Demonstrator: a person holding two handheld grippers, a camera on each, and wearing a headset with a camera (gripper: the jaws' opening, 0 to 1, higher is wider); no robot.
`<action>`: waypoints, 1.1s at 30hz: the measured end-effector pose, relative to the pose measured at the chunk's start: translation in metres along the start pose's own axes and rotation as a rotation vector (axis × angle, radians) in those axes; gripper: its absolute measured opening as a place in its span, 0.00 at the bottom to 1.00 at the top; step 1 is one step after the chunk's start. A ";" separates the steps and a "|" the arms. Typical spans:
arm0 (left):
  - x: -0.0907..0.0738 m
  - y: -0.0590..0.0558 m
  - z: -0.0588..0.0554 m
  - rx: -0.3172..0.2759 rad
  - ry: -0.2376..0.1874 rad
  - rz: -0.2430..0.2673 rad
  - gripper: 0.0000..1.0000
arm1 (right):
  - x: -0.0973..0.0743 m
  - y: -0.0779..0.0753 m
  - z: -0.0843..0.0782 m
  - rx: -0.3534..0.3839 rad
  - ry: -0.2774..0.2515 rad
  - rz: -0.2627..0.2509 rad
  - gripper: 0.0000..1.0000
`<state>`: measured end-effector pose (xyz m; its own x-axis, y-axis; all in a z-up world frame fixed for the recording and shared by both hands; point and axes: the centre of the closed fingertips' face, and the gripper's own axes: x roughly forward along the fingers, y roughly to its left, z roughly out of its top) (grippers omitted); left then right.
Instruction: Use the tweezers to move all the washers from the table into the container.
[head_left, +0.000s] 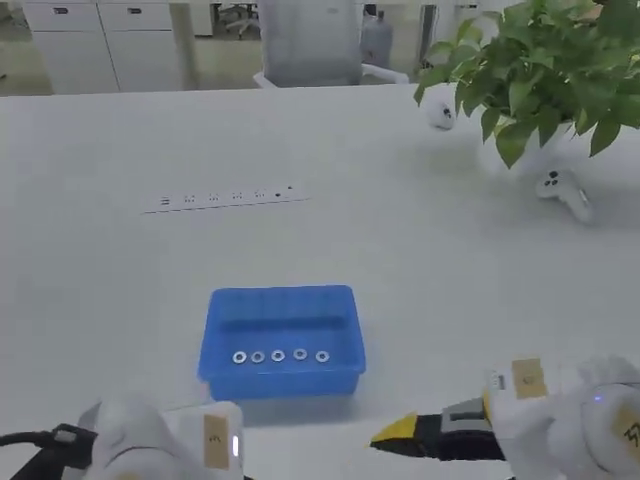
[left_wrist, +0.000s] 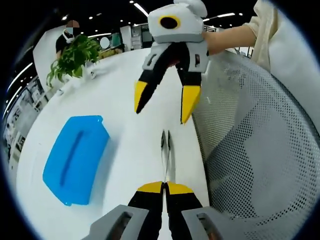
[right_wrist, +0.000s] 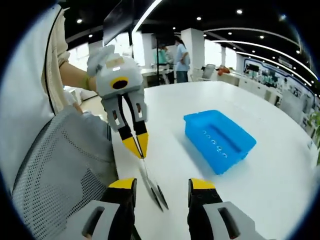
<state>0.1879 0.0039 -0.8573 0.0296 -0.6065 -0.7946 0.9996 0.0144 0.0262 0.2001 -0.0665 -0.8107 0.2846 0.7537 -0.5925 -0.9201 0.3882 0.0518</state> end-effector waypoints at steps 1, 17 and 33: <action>0.002 0.000 -0.002 -0.001 0.012 0.000 0.00 | -0.008 -0.003 -0.001 0.009 -0.005 -0.026 0.41; 0.013 -0.003 -0.008 -0.046 0.067 -0.001 0.00 | -0.076 -0.037 -0.005 0.070 -0.072 -0.211 0.47; -0.058 0.009 0.045 -0.516 -0.305 0.418 0.22 | -0.118 -0.054 0.006 0.172 -0.253 -0.295 0.58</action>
<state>0.1950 0.0029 -0.7839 0.4818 -0.6620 -0.5742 0.7820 0.6205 -0.0592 0.2178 -0.1728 -0.7388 0.6055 0.6952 -0.3874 -0.7372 0.6733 0.0560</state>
